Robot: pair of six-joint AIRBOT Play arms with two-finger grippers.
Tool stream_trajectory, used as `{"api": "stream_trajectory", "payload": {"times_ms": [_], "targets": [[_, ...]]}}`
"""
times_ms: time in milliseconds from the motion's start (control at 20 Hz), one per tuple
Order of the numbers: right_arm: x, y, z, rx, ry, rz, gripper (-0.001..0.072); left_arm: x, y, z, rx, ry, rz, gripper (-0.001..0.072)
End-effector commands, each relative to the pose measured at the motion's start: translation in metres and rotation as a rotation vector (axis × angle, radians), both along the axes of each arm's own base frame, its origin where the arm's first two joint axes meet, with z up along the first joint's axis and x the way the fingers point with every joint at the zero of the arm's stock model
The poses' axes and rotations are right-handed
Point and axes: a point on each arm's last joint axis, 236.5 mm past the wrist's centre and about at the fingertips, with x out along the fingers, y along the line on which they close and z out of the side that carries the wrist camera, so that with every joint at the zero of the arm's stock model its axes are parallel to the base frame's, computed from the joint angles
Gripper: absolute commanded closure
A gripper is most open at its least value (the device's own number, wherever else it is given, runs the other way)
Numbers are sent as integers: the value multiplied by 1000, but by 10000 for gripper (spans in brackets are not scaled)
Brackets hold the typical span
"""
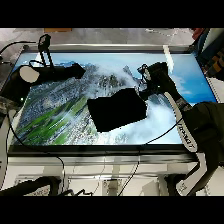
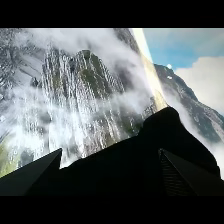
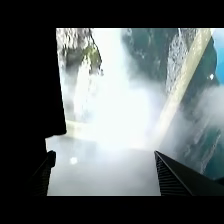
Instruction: Fold the clothes and pants, and hang the long-sleeved shirts on hangers.
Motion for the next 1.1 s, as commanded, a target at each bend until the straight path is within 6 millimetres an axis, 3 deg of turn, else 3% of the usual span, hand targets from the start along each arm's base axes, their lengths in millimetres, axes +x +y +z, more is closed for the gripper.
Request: {"api": "stream_trajectory", "payload": {"times_ms": [0,150,300,550,750,850,1050], "targets": [[4,24,-5,95,-10,42,16,2,1,2,-2,-9,6,9],[-18,68,-18,258,118,223,18,3,1,2,-3,-13,8,9],[-40,70,-35,267,243,246,25,3,1,3,-3,-14,9,9],[-19,70,-63,245,197,220,15,4,2,3,-3,-18,11,9],[36,63,-62,271,-50,30,14,4,2,3,-3,-19,12,10],[53,50,-58,322,-122,-103,14,4,2,3,-3,-19,12,9],[58,13,-66,505,-80,-349,15,4,2,3,-3,-19,12,9]]}}
